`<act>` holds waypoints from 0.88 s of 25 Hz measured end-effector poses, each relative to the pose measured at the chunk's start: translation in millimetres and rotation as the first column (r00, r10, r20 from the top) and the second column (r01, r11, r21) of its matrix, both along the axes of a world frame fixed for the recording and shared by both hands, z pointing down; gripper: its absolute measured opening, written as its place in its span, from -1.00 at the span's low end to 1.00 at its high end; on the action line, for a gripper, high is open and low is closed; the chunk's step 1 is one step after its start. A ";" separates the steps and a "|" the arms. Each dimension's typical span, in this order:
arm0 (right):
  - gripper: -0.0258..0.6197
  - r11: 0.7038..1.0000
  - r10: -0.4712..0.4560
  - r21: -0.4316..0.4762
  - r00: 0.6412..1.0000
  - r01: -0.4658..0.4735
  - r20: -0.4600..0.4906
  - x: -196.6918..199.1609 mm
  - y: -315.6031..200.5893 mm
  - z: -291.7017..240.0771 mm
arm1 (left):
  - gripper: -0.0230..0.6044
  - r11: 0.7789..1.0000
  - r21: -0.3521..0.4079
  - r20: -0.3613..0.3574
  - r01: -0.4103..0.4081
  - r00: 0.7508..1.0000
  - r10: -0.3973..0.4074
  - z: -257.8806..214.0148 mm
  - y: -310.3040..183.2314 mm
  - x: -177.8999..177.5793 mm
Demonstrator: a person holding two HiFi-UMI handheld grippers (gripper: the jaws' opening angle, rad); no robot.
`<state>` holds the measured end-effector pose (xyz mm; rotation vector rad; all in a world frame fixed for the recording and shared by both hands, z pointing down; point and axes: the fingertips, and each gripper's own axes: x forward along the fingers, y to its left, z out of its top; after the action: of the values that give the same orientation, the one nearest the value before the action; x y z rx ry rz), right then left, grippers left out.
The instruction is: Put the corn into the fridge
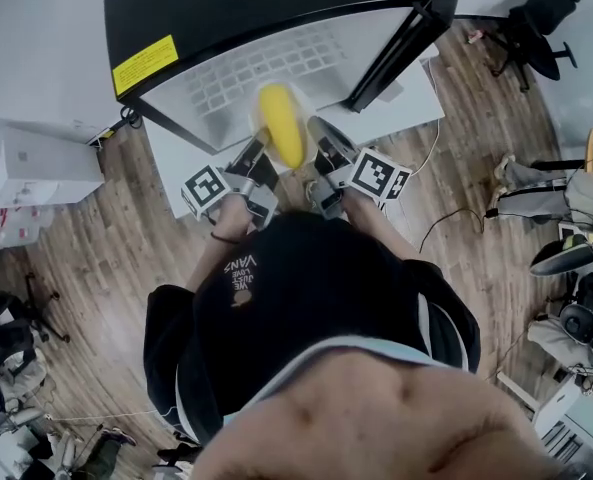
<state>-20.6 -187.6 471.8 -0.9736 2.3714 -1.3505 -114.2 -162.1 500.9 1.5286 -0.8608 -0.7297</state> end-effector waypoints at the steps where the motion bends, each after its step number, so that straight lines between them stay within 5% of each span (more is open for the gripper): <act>1: -0.84 1.000 -0.007 -0.001 1.000 0.007 0.000 1.2 -4.0 0.0 | -0.78 1.000 -0.002 0.003 0.009 1.000 -0.009 0.4 -3.3 0.9; 22: -0.84 0.990 -0.141 -0.006 0.990 0.140 -0.016 -2.4 -62.9 1.9 | -0.78 0.989 -0.029 -0.013 0.144 0.989 -0.144 3.6 -49.0 2.3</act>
<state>-23.1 -250.4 473.7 -0.8359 2.4916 -1.4027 -111.9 -211.2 504.4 1.4453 -0.9740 -0.8292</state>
